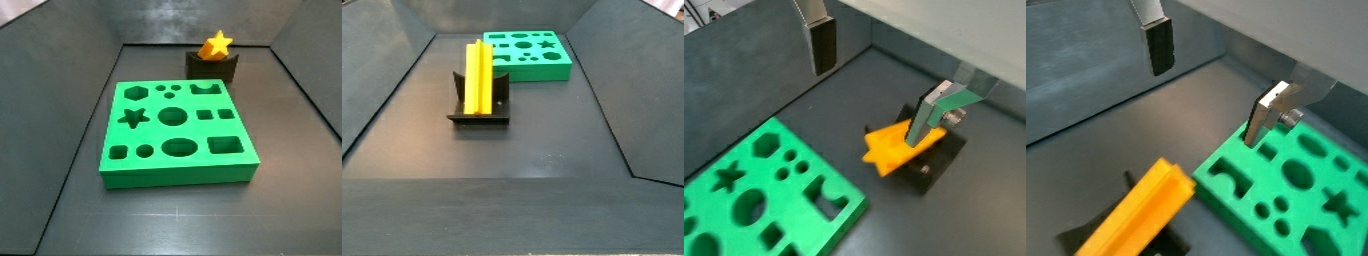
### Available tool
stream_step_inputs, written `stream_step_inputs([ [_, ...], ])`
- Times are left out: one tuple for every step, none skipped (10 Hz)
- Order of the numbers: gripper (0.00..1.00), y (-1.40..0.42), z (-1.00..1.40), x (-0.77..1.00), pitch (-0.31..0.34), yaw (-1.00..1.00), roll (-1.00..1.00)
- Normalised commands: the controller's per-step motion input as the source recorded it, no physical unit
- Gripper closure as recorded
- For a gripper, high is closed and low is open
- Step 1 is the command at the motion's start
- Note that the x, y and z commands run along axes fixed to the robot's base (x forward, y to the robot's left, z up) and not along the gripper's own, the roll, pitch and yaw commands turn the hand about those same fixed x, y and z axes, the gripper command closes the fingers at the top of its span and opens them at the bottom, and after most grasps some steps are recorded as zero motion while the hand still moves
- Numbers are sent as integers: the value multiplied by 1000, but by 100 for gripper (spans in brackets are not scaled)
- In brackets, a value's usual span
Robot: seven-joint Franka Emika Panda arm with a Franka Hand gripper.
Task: Pick up the star object. Move up. Place the star object on the fixture. Regrasp the star object. Move to above the board. Insert the star object.
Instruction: Regrasp the star object.
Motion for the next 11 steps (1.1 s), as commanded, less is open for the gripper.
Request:
stream_step_inputs([
  [0,-17,7,13,36,26,1000],
  [0,-17,8,15,38,27,1000],
  [0,-16,7,16,46,29,1000],
  [0,-16,6,20,50,31,1000],
  [0,-25,-2,38,64,35,1000],
  [0,-25,-5,49,70,38,1000],
  [0,-30,-1,65,86,44,1000],
  [0,-30,3,75,100,50,1000],
  [0,-35,-3,92,124,61,1000],
  [0,-38,-5,102,138,68,1000],
  [0,-44,-6,113,170,88,1000],
])
